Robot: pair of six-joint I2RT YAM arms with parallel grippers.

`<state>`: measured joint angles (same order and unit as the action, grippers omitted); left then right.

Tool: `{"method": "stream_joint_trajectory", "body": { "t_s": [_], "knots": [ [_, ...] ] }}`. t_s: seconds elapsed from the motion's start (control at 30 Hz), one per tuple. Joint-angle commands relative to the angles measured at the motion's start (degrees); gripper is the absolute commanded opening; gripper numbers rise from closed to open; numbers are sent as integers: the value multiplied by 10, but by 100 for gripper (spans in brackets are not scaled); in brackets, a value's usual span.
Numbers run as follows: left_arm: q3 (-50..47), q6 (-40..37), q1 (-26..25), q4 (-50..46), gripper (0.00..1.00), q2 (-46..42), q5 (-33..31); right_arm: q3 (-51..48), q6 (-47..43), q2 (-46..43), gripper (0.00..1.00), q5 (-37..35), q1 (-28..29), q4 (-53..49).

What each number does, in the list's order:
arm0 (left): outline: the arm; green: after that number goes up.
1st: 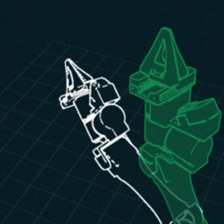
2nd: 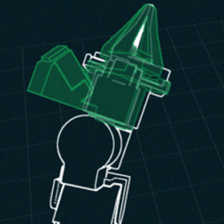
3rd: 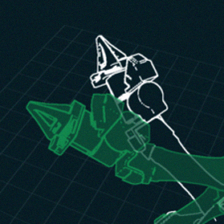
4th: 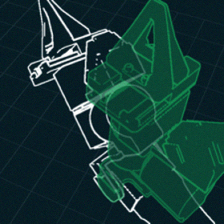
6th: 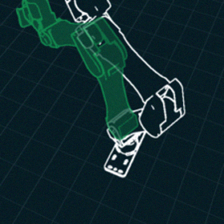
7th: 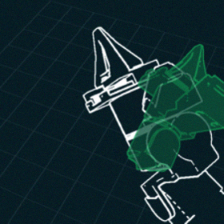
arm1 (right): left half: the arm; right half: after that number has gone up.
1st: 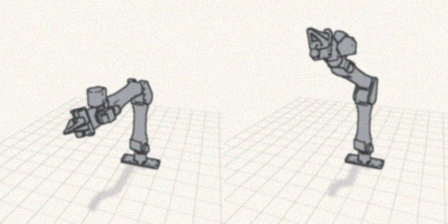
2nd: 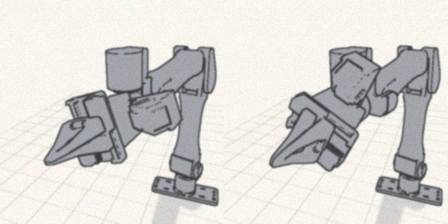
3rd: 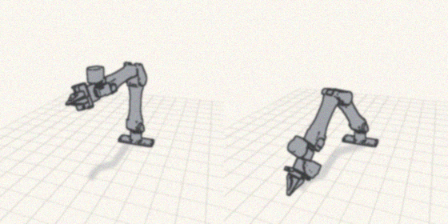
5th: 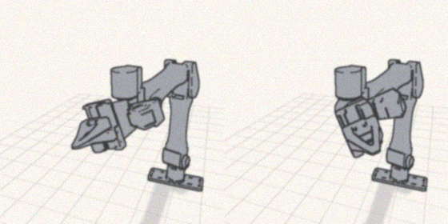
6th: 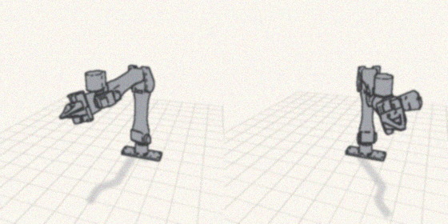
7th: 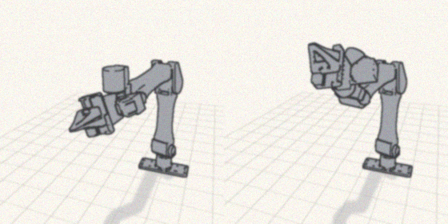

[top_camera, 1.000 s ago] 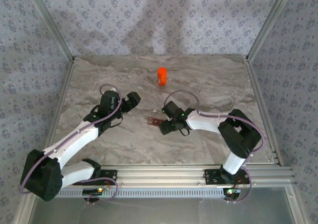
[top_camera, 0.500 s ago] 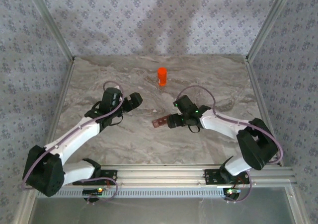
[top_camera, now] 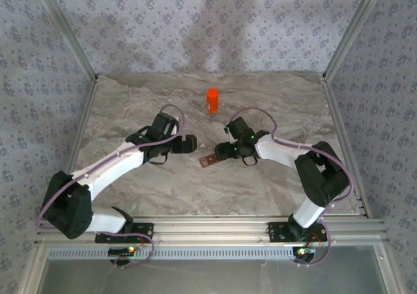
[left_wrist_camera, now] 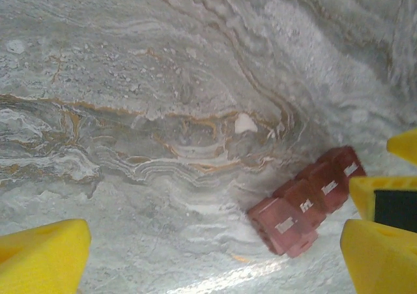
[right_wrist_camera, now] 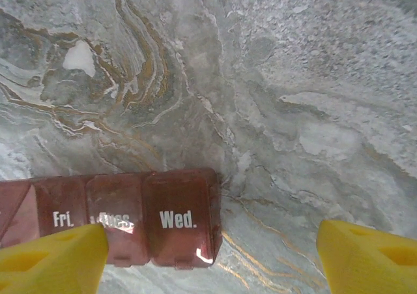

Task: Sort the pills into containers

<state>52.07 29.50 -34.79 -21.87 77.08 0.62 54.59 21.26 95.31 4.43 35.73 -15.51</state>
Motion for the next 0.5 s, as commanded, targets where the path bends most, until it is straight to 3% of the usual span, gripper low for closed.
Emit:
{"method": "stream_joint_trajectory", "body": {
  "t_s": [0.0,0.47],
  "knots": [
    [21,-50,-14,-40,98,6,-22,3,10,14,85,13,-8,13],
    [26,-94,-61,-61,98,29,-58,-22,22,24,84,24,-17,42]
  ]
}}
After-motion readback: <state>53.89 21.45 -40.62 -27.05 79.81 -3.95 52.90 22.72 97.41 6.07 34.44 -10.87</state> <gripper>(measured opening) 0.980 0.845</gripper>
